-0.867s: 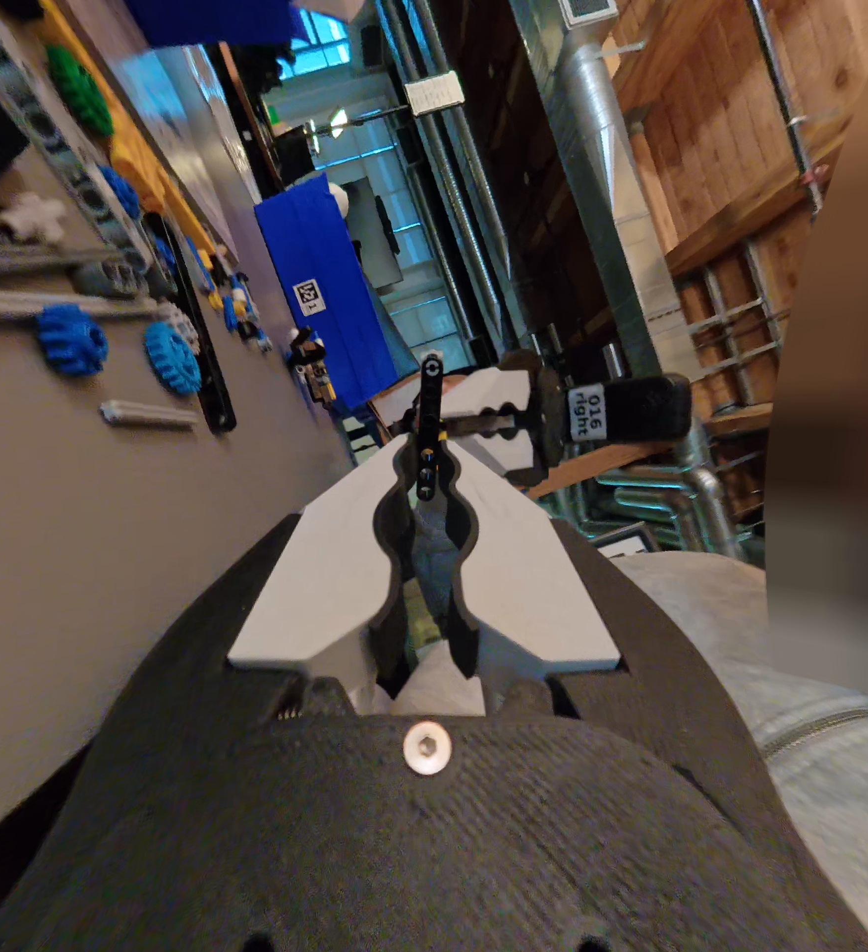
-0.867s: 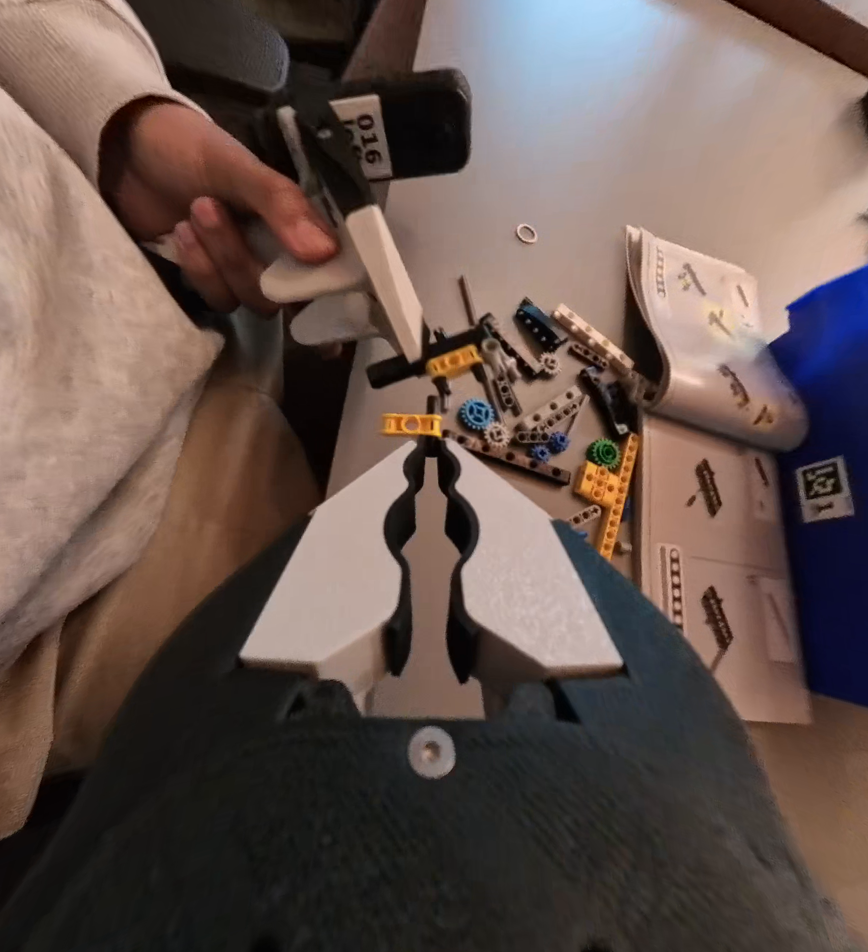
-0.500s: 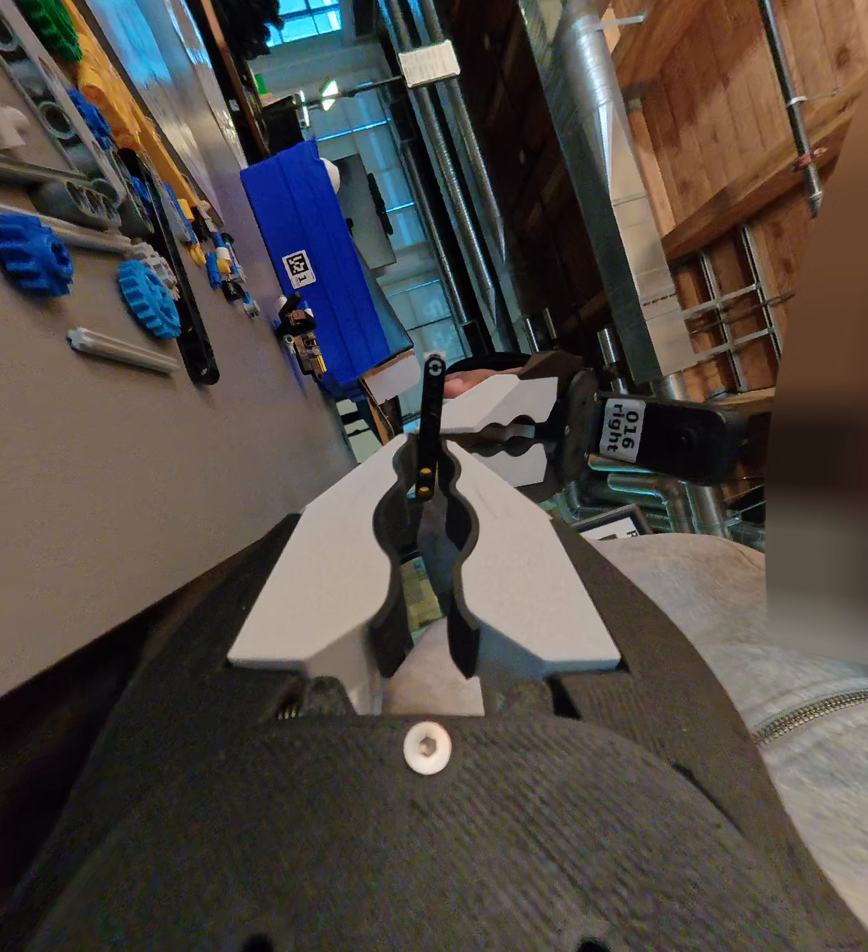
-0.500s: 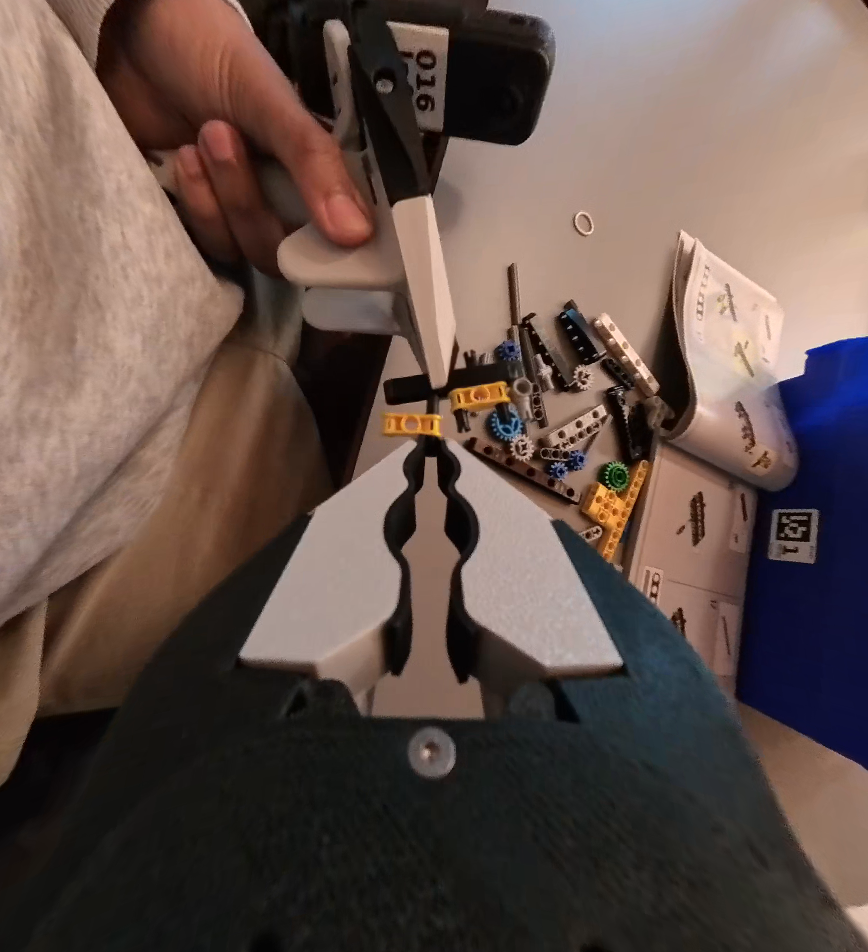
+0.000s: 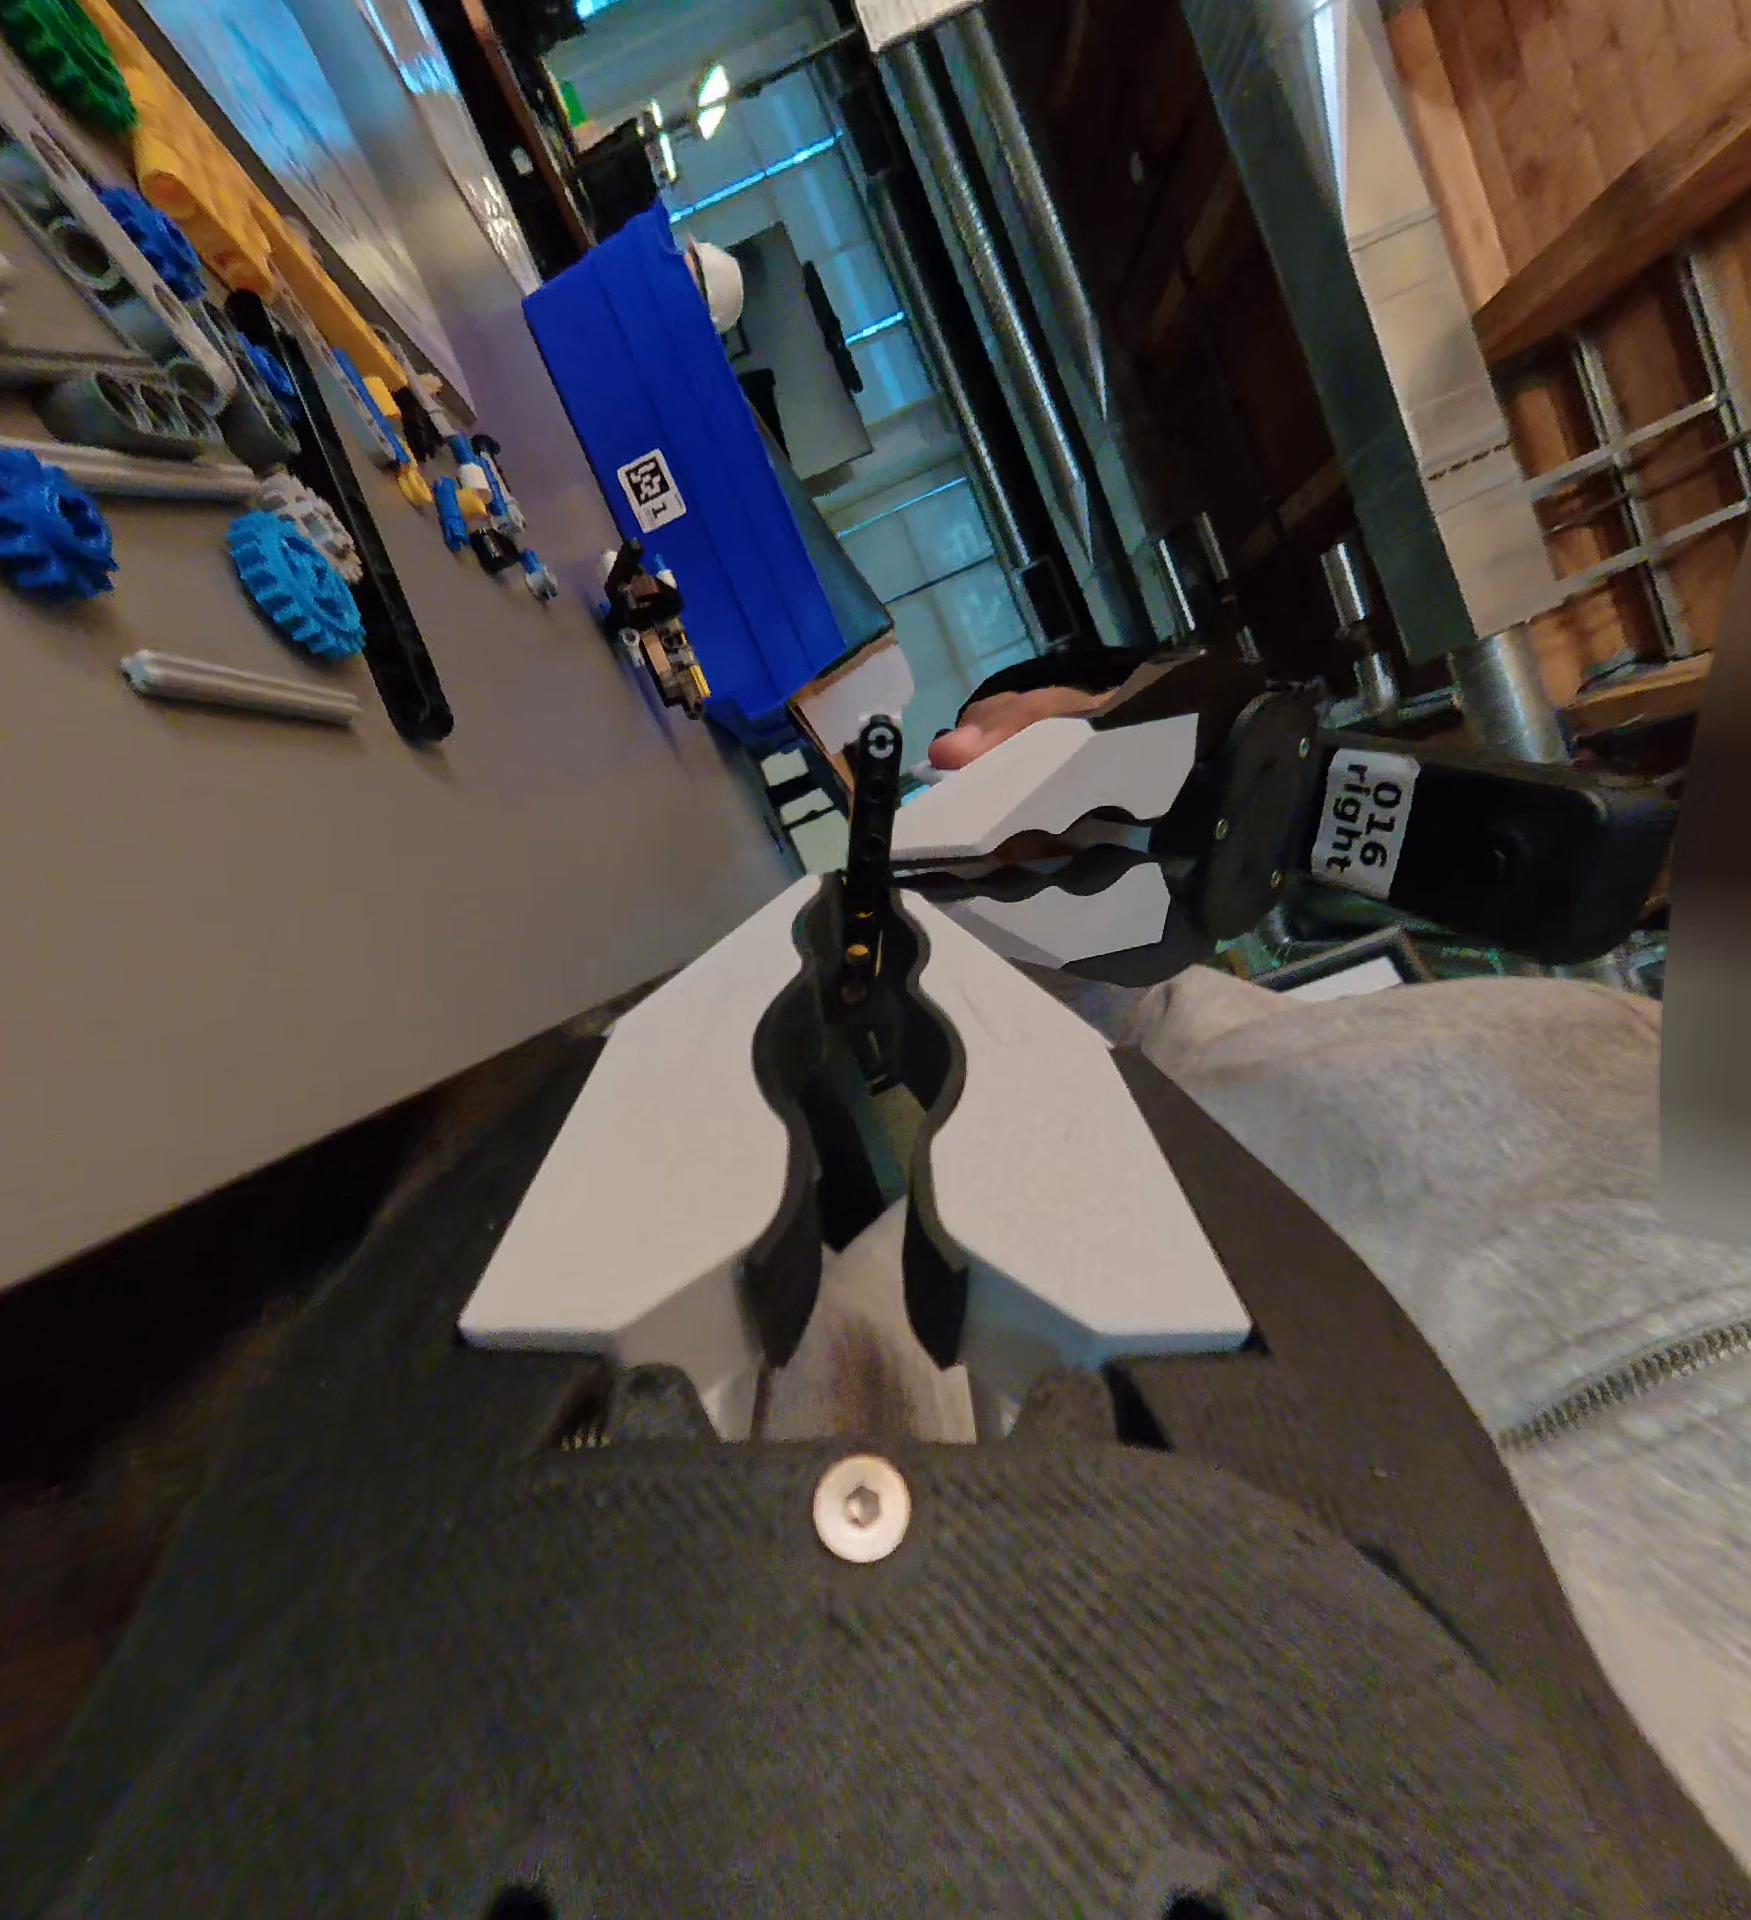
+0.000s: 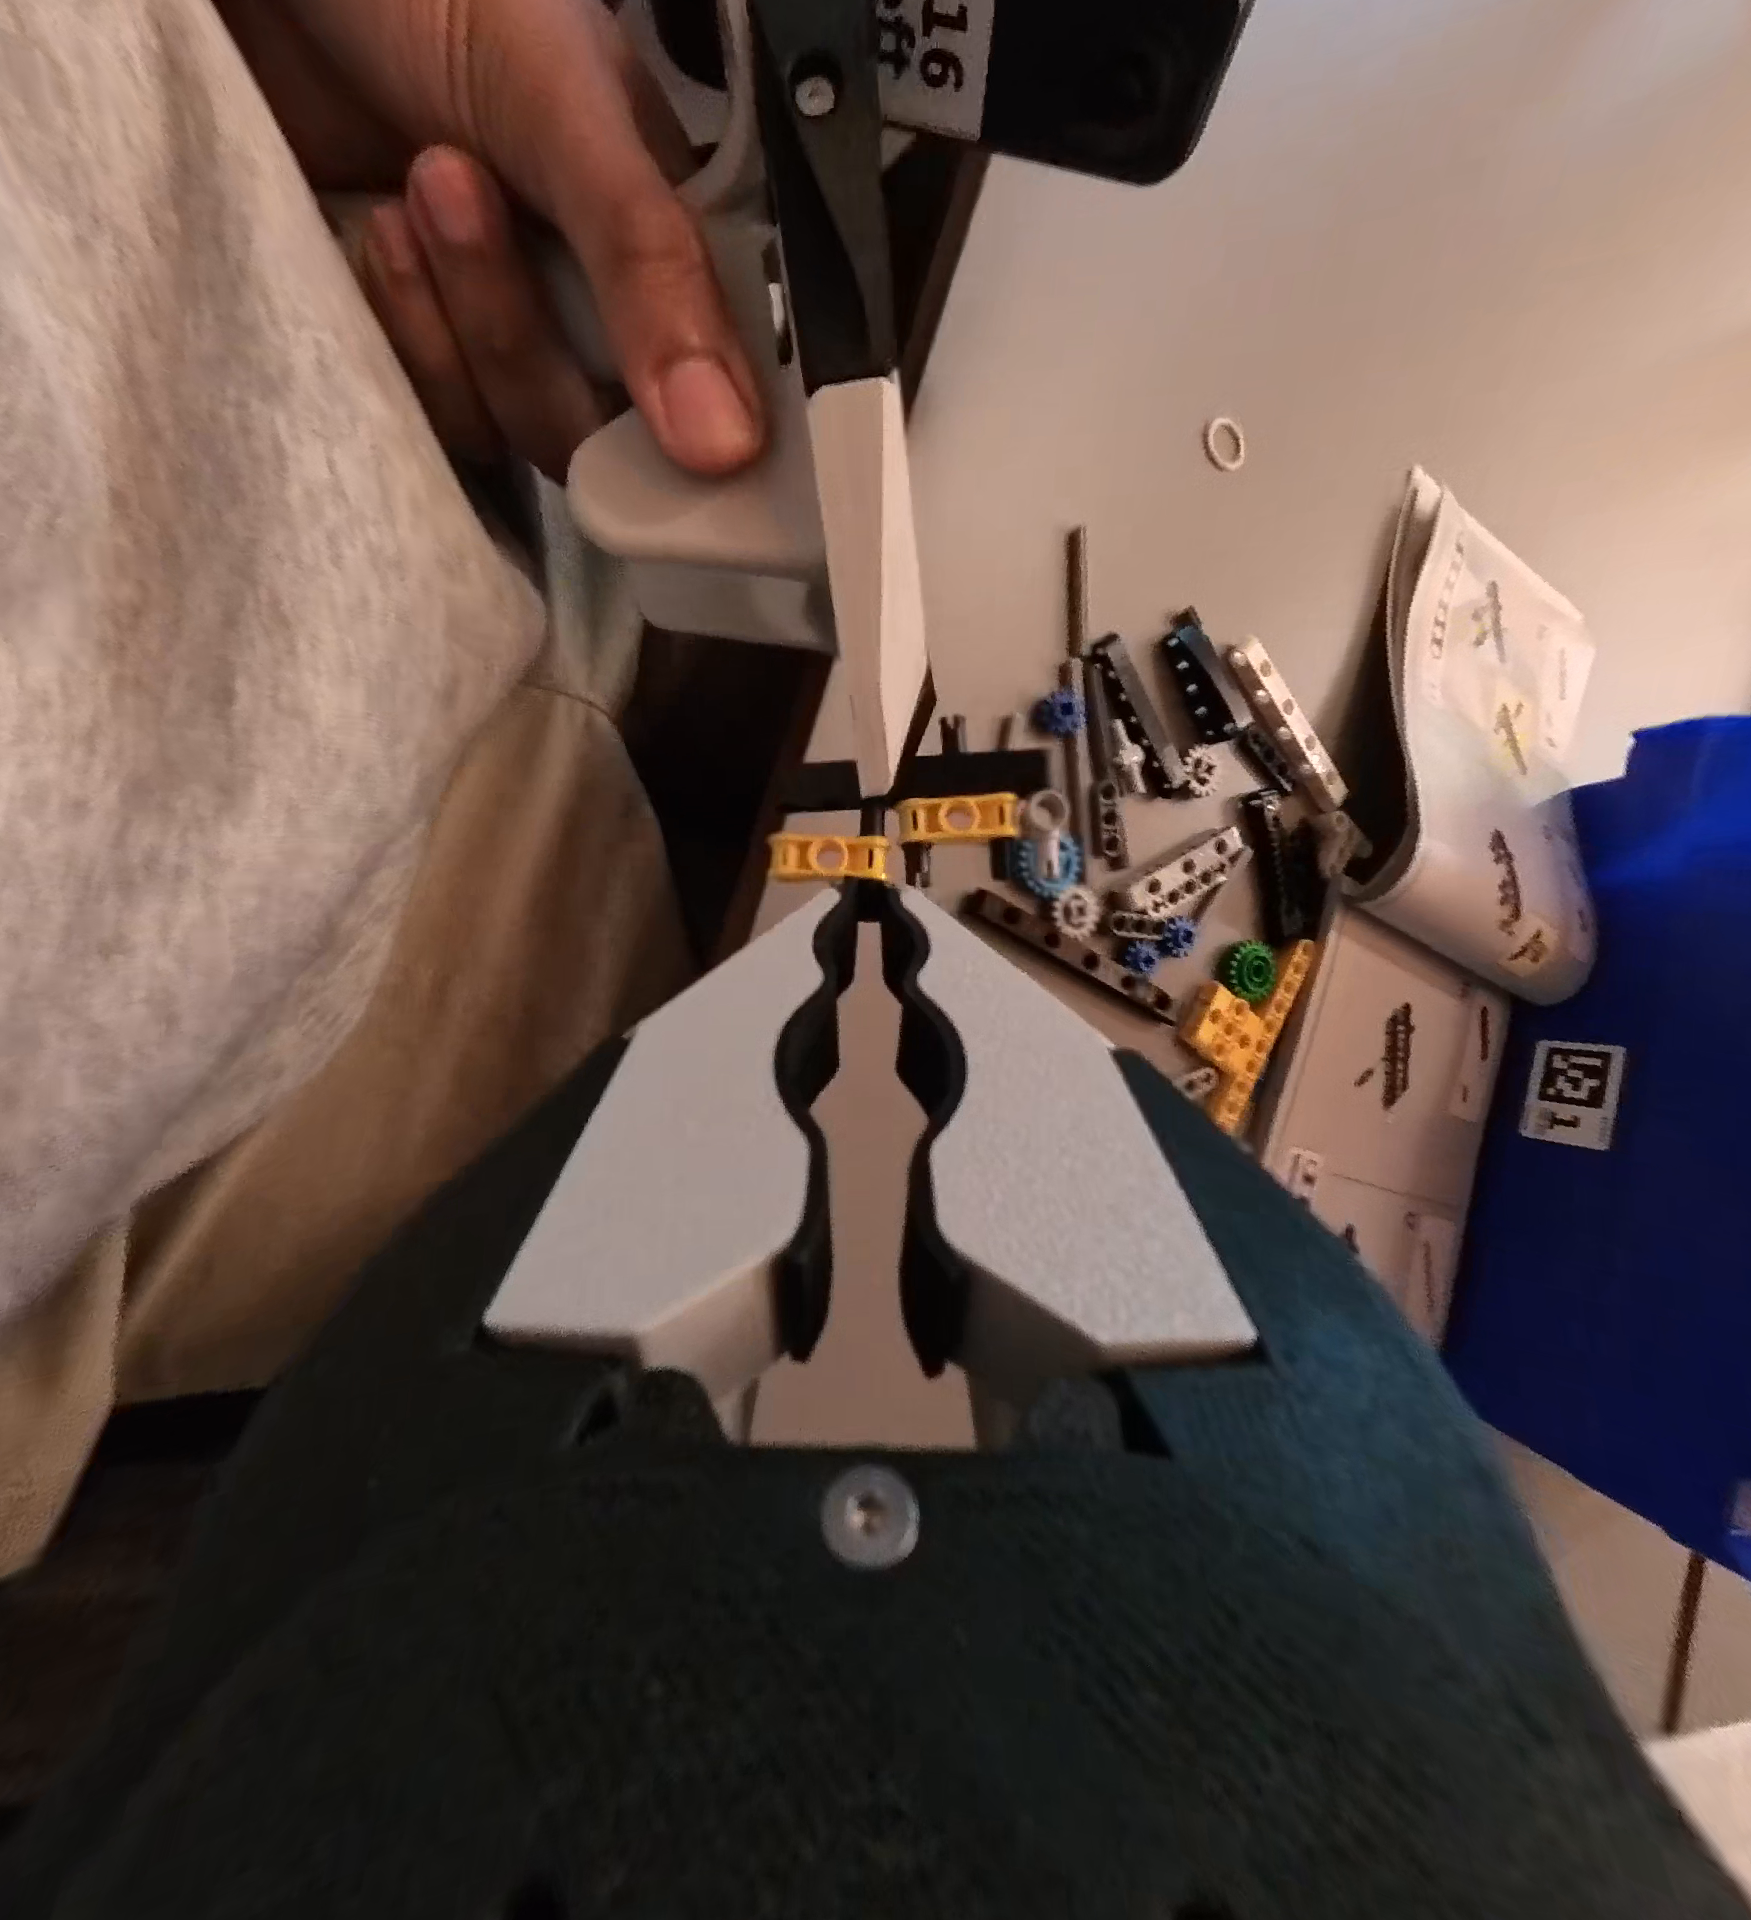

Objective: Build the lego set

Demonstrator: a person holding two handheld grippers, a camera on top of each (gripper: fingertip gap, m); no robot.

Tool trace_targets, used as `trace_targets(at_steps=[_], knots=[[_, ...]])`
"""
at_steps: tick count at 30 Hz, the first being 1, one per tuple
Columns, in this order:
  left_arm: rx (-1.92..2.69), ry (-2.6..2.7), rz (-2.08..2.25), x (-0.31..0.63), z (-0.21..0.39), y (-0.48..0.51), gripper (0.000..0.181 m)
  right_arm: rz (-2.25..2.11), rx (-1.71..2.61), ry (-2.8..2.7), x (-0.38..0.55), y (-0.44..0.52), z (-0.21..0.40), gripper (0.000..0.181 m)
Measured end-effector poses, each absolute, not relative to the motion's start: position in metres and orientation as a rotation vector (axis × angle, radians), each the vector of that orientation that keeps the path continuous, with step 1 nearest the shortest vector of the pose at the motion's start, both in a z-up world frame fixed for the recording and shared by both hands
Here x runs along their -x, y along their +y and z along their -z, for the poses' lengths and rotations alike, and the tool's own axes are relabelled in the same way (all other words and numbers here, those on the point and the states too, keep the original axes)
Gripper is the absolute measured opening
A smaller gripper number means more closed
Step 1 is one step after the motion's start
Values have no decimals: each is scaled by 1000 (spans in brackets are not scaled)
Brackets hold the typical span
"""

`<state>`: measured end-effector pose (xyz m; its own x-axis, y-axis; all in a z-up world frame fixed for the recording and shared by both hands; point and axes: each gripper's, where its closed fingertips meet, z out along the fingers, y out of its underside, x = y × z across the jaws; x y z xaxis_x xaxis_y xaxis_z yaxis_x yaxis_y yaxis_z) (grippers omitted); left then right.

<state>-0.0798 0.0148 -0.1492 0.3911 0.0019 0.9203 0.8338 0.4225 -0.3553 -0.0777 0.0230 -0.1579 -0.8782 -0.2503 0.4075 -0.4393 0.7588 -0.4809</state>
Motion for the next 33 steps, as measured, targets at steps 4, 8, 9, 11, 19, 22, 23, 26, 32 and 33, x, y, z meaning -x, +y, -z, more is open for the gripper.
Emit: trace_targets(at_steps=[4, 8, 9, 11, 19, 22, 23, 26, 32, 33], knots=[[1081, -1061, 671, 61, 160, 7, 4, -925, -493, -2645, 57, 14, 167, 1], [1093, -1084, 824, 40, 167, 0, 4, -1102, -391, -2685, 34, 5, 170, 1], [1105, -1087, 860, 32, 168, -2, 4, -1153, -359, -2697, 25, 2, 169, 1], [1127, -1099, 908, 16, 170, -5, 4, -1233, -303, -2702, 8, -3, 167, 1], [1015, -1069, 1115, -4, 167, -2, 4, -1582, 57, -2652, -14, -7, 157, 1], [958, -1031, 1181, -5, 162, -2, 4, -1803, 288, -2639, -14, -2, 151, 1], [950, -1021, 1194, -5, 161, -2, 4, -1864, 368, -2635, -15, -1, 152, 1], [941, -1027, 1193, -4, 162, -2, 5, -2043, 633, -2589, -16, 2, 155, 2], [980, -1046, 1169, -4, 164, 2, 5, -2220, 988, -2587, -13, 11, 161, 2], [987, -1047, 1167, -4, 164, 2, 5, -2219, 968, -2599, -15, 10, 160, 2]])
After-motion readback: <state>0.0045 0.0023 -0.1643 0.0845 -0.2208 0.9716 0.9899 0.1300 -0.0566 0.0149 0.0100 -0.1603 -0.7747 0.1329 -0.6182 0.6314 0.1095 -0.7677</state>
